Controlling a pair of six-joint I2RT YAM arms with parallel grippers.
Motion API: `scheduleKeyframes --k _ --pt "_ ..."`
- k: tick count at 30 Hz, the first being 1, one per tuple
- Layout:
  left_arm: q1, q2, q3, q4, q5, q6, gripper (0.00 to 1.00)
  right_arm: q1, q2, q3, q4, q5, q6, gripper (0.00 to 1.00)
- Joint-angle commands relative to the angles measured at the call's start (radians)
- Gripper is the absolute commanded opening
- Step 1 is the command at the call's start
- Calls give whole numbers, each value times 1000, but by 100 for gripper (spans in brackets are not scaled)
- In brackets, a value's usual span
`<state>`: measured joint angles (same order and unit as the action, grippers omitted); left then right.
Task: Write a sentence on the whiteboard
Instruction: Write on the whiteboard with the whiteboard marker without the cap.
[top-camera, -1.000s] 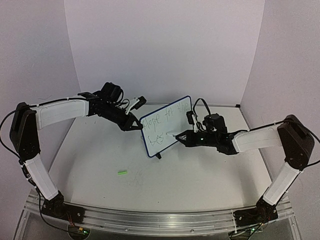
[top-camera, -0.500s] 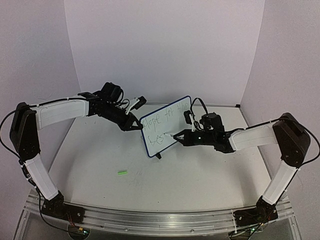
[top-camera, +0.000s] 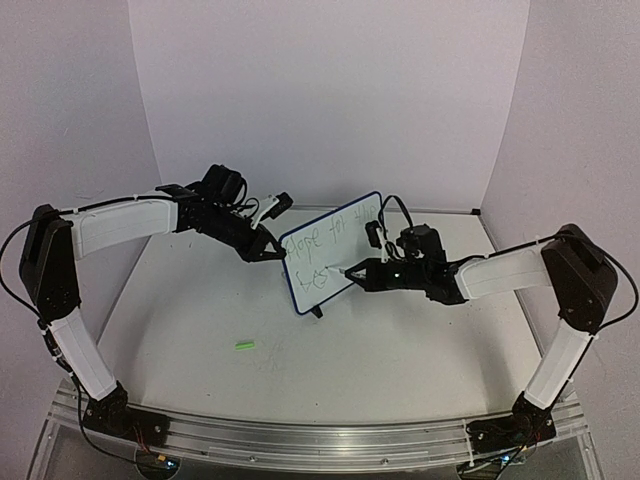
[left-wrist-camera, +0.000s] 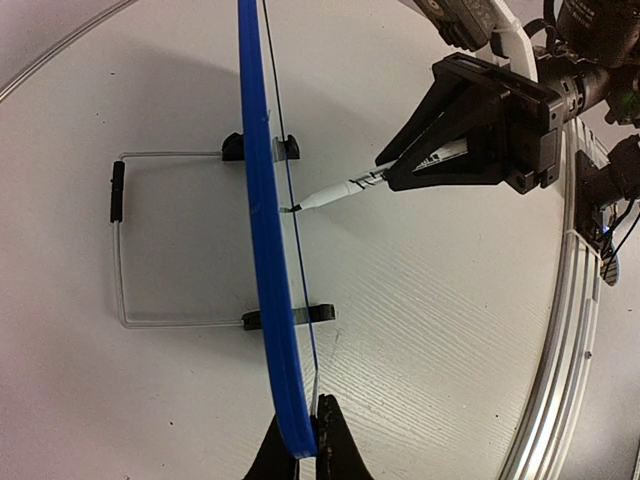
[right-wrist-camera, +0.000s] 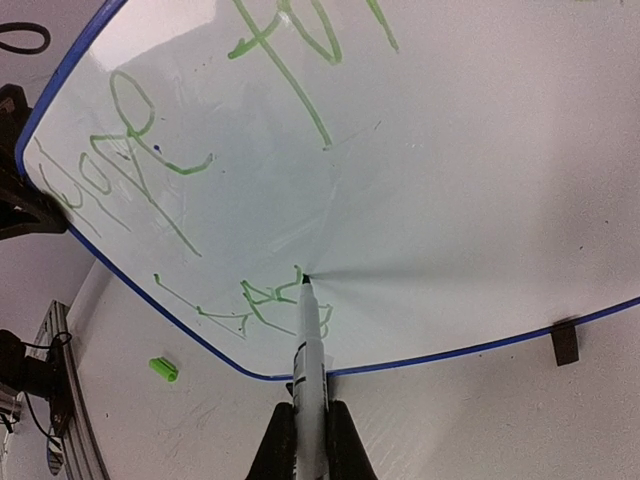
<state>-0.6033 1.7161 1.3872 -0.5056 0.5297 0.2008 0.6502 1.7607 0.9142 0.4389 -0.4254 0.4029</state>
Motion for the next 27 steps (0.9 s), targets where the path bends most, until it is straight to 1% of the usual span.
scheduleKeyframes --k 1,7,11,18,22,27 --pt "-13 -10 6 -68 -10 18 0 -4 -5 25 6 71 8 0" --pt "-13 -15 5 -68 -10 18 0 -14 -41 -1 5 128 19 0" --pt "-13 -16 4 -68 -10 18 0 -18 -49 -5 5 127 18 0" --pt "-13 -15 6 -67 -10 18 0 -20 -85 -27 4 88 15 0" --pt "-13 -13 6 -67 -10 18 0 -20 -124 -42 4 26 10 0" --pt "-13 -12 6 -69 -9 18 0 -20 -108 -10 4 -12 6 0"
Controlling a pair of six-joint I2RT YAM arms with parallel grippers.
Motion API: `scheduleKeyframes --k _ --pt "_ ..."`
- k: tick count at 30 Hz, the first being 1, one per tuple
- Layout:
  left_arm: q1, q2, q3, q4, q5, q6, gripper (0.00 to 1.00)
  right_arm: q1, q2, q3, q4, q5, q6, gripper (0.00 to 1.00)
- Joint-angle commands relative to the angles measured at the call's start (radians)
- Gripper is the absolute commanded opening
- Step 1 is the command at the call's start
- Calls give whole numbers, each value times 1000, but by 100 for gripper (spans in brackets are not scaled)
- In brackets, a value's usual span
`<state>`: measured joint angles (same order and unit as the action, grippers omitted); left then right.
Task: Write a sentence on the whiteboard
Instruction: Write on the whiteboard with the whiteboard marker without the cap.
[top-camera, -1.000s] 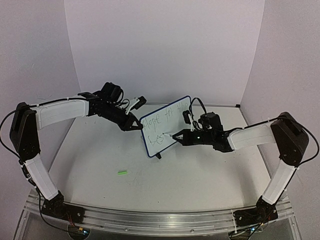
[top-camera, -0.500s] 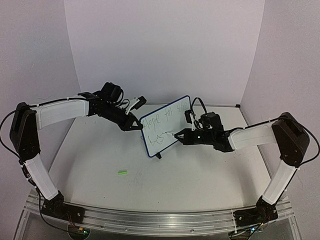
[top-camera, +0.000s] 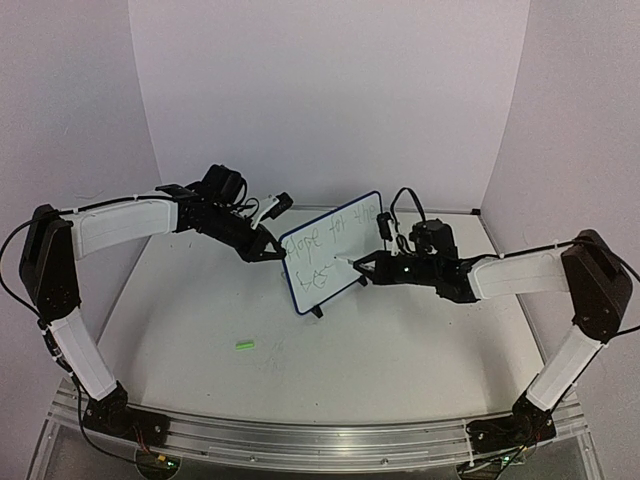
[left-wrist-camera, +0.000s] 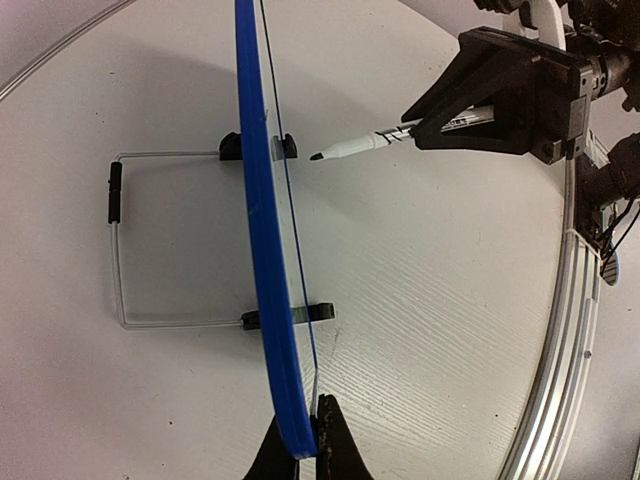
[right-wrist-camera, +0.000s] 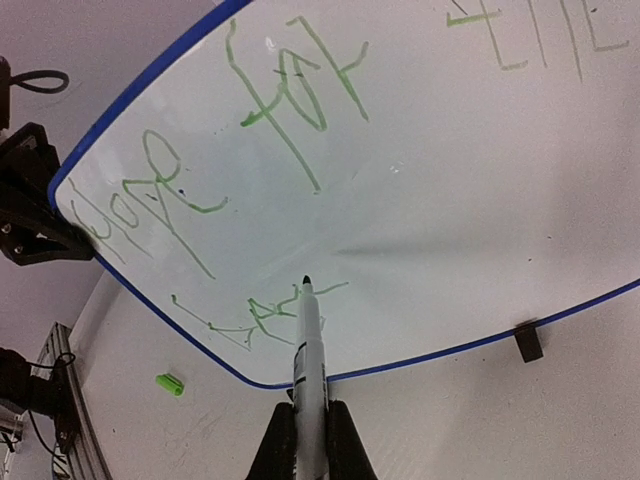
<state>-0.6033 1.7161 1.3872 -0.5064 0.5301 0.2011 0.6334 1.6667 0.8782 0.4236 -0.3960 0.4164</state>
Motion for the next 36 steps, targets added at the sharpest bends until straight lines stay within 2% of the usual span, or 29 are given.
scheduleKeyframes --k 1,18,36 --pt "-13 -12 6 -68 -10 18 0 -3 -8 34 19 -39 -9 0" --pt "-13 -10 6 -67 -11 19 0 -3 92 85 38 -22 -20 0" --pt "-13 -7 6 -66 -8 19 0 -3 122 29 46 -13 -11 0"
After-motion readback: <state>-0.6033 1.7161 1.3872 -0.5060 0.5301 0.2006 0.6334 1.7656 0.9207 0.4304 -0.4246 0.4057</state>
